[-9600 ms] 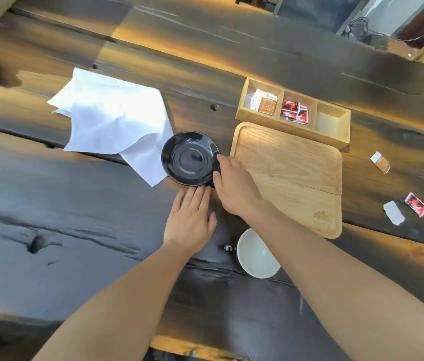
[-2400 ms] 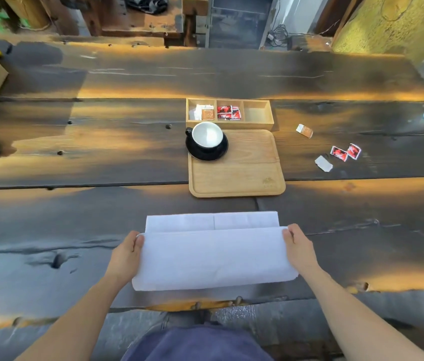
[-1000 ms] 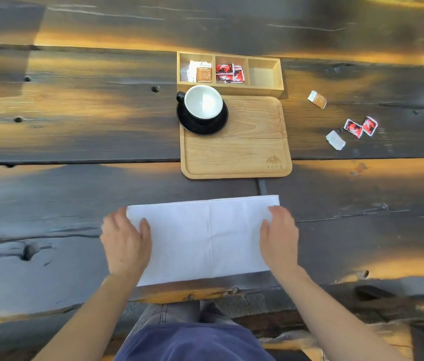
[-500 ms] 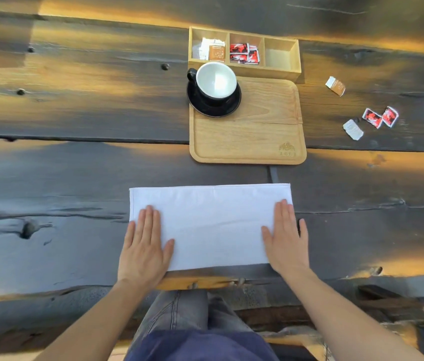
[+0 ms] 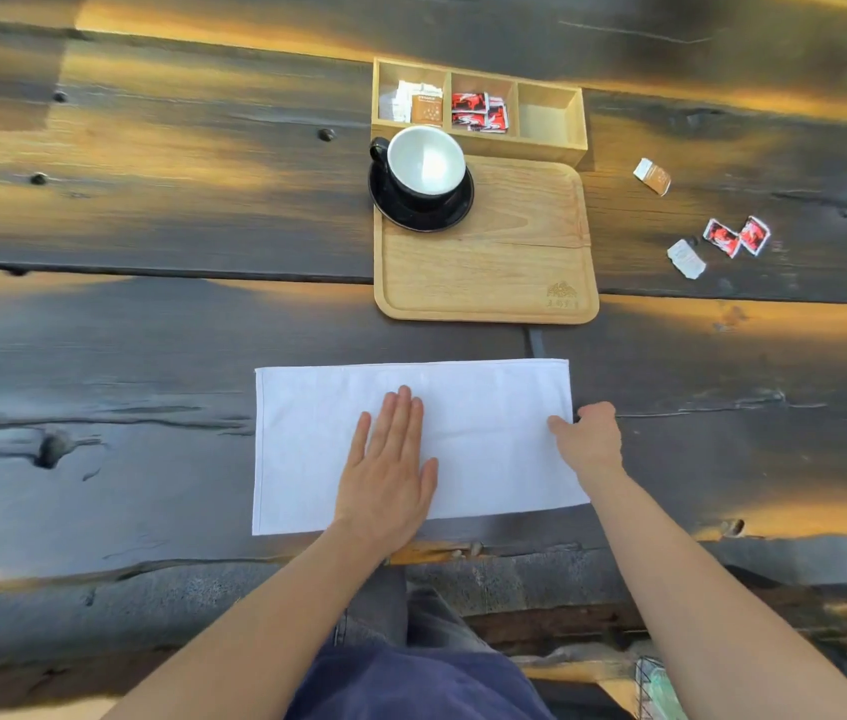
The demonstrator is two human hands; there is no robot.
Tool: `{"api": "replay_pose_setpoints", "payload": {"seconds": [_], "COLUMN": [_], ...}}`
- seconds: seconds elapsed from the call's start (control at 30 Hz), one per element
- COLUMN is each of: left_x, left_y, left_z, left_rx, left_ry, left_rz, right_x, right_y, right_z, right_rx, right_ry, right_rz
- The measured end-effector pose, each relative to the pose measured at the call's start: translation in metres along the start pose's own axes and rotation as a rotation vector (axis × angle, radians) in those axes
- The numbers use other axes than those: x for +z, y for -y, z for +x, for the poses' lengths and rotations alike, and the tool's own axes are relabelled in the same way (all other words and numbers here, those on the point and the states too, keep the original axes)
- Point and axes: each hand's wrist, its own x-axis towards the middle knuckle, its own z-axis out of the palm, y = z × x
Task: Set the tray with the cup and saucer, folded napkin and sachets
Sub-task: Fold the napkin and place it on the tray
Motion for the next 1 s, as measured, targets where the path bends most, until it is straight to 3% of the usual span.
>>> {"api": "replay_pose_setpoints", "payload": {"seconds": [0.17,0.33,0.53,0.63,0.7,0.8,1.0], "left_x": [0.017,0.011,-0.024,-0.032,-0.039,-0.045,-0.053], "left_y": [-0.001,-0.019,0.008,0.038,0.05,0.064,0.078], "left_z": [0.012,0.022,-0.011,-0.035,-0.043,-0.05,-0.055], "left_rx": [-0.029,-0.021,-0.253,-0.431,-0.637,-0.861,-0.965], "left_ry": [0.083,0.107,-0.166,-0.287,-0.299,-0.289,-0.249], "left_rz": [0.052,0.01,-0.278,-0.503,-0.763,-0.967,-1.206], "right_x": [-0.018,-0.068,-0.103,-0.071,-0.037,0.022,0.114], "right_y": [0.002,0.024,0.081,0.107,0.119,0.128,0.131], "right_z": [0.002,-0.03,-0.105,-0.143,-0.162,-0.182,-0.197], "right_rx": [0.009,-0.208,-0.447,-0.5,-0.524,-0.559,-0.626], "right_ry": [0.114,0.162,0.422,0.515,0.528,0.517,0.453], "right_rz": [0.189,0.188,0.328,0.348,0.323,0.248,0.14]}}
